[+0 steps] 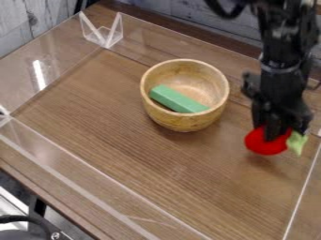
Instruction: Move the red fruit to the right side of the table
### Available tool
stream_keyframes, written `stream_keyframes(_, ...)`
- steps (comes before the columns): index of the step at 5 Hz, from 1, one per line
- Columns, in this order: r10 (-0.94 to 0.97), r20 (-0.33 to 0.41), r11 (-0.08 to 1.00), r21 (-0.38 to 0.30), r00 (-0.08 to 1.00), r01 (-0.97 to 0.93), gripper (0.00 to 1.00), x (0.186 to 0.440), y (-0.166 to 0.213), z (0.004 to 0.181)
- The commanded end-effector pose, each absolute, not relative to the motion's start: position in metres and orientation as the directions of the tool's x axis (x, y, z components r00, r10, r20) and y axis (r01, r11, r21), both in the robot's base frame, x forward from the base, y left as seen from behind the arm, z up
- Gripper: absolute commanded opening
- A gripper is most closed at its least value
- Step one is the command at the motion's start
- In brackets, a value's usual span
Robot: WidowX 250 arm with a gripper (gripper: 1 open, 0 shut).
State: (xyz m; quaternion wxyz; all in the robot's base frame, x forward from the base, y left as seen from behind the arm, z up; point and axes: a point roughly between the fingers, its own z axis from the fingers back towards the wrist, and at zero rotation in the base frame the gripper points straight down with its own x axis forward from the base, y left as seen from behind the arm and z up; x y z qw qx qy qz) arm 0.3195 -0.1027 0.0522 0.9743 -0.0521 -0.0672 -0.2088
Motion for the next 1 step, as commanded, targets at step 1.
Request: stream_keyframes(1, -0.364, 0.186, 0.92, -0.078, 0.913, 0.383, 1.0, 0.3248, -0.0952, 0.0564)
